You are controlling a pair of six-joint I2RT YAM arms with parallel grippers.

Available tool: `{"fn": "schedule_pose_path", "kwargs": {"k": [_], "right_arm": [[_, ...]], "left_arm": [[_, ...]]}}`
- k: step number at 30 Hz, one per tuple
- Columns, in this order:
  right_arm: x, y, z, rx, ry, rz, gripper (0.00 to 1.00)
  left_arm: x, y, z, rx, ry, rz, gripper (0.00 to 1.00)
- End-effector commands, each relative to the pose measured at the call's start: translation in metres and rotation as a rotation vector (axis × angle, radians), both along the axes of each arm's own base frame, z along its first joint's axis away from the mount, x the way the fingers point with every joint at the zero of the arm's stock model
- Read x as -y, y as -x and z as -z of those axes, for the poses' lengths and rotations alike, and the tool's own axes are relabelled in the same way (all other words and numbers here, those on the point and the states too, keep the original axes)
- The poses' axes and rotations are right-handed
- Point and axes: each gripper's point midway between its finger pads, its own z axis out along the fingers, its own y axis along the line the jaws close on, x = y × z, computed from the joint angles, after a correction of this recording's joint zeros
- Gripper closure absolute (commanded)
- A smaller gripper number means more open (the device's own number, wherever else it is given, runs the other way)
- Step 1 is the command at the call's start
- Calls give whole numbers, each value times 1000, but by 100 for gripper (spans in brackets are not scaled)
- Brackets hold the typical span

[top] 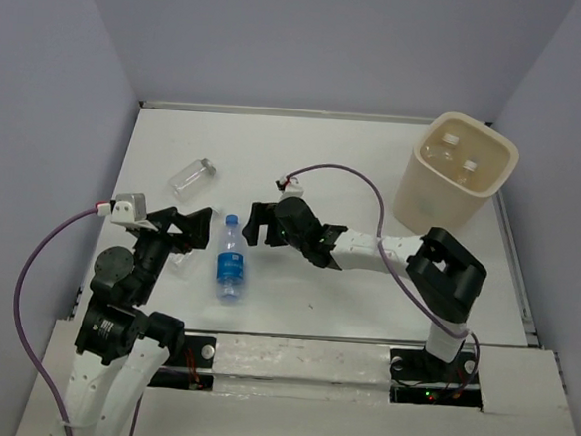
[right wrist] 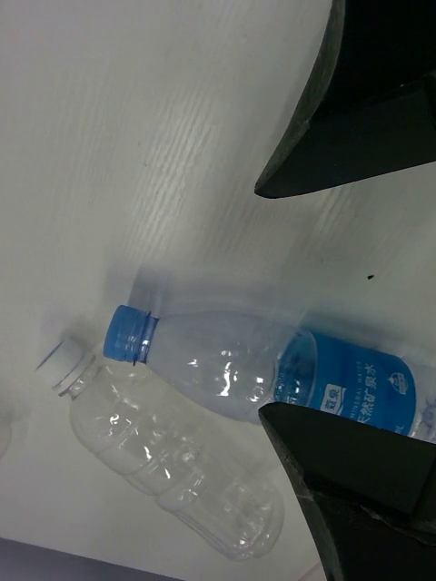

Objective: Put the plastic bottles in the bin

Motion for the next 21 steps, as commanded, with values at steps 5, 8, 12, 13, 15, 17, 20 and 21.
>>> {"fn": "schedule_pose_path", "kwargs": {"k": [5,8,12,13,15,17,20,21], "right_arm": [[-80,5,-9,-110,-256,-63,0],[-92,5,4,-137,-259,-86,0],[-95,4,21,-171,-239,-75,0],[-94,3,26,-176,-234,-66,0],[-90,5,33,-186,-221,-59,0],[-84,7,40,-197,-208,-49,9],[-75,9,31,-185,-215,-29,32],[-66,12,38,-189,-196,-15,39]], "left_arm": [[-1,-1,-14,54,-10,-3,1],[0,1,-15,64,-5,2,1],[-1,1,-15,66,-6,-1,1],[-1,2,-15,67,-4,2,1],[0,2,-16,70,-4,3,1],[1,3,-17,73,-2,8,1],[1,3,-17,74,-2,11,1],[0,4,-17,77,-1,9,1]]}}
